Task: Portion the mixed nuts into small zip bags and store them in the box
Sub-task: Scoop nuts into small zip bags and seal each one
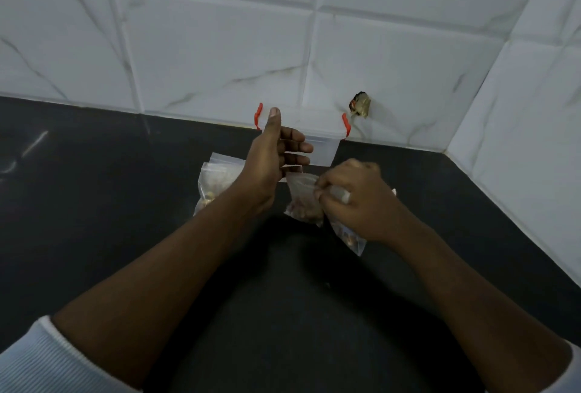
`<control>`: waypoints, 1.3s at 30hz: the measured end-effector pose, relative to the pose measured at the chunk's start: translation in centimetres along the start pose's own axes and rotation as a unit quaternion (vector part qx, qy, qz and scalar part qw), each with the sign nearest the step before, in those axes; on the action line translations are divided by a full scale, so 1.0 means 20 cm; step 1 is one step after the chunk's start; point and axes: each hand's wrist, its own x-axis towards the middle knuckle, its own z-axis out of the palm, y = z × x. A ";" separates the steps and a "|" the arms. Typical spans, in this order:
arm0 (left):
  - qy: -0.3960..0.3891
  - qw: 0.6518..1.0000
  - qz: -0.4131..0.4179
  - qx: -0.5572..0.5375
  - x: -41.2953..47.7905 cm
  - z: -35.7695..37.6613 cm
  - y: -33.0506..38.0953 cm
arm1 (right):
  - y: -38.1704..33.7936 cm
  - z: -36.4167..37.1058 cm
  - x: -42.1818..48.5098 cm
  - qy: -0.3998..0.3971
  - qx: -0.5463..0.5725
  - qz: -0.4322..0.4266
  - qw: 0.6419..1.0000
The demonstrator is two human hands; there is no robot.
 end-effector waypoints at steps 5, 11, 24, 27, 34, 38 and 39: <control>-0.026 0.992 0.083 0.096 -0.03 -0.01 0.06 | 0.01 -0.05 0.01 -0.021 -0.025 0.017 0.999; -0.060 0.951 0.227 0.200 -0.18 -0.07 -0.05 | 0.01 -0.06 -0.01 0.091 0.086 0.037 0.991; -0.150 0.987 -0.008 0.062 -0.21 -0.06 -0.10 | -0.03 -0.04 0.00 0.155 0.330 0.131 0.922; -0.147 0.988 -0.012 0.050 -0.20 -0.07 -0.09 | -0.03 -0.03 0.00 0.162 0.328 0.138 0.920; -0.117 0.992 0.006 0.046 -0.19 -0.07 -0.11 | -0.02 -0.03 0.00 0.032 0.402 0.181 0.897; -0.145 0.988 0.000 0.061 -0.19 -0.07 -0.09 | 0.00 -0.01 0.00 0.029 0.398 0.180 0.899; -0.154 0.986 -0.012 0.057 -0.19 -0.07 -0.08 | 0.00 -0.01 0.00 0.034 0.399 0.178 0.899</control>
